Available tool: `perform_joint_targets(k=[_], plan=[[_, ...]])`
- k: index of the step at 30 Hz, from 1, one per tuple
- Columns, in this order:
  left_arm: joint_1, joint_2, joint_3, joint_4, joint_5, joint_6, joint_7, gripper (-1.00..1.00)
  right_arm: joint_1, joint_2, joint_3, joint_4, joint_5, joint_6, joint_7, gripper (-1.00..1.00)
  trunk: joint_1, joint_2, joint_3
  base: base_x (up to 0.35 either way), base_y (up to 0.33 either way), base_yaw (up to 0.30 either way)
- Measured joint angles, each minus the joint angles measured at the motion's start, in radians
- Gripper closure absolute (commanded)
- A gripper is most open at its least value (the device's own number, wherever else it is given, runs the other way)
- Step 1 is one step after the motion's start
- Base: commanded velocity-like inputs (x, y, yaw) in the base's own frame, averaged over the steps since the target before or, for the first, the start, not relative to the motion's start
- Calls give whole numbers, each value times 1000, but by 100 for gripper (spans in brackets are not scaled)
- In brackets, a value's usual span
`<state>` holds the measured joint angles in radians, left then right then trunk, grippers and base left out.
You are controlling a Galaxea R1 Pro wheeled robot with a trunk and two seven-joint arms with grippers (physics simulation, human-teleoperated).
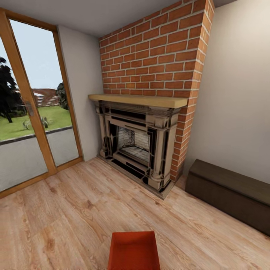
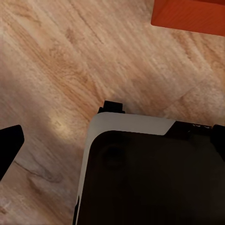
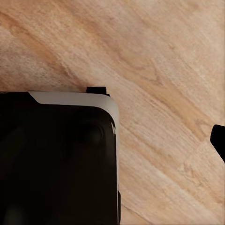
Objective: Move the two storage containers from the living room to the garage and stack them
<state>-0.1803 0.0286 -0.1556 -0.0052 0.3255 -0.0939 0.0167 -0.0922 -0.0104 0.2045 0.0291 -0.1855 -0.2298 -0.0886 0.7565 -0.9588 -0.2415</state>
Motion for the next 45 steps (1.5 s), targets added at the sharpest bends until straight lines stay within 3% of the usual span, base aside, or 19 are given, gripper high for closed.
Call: perform_joint_targets(k=[45], plan=[[0,0,0,0,0,0,0,-100,0,0,2,0,0,-2,0,-100,0,0,-70,0,0,59]])
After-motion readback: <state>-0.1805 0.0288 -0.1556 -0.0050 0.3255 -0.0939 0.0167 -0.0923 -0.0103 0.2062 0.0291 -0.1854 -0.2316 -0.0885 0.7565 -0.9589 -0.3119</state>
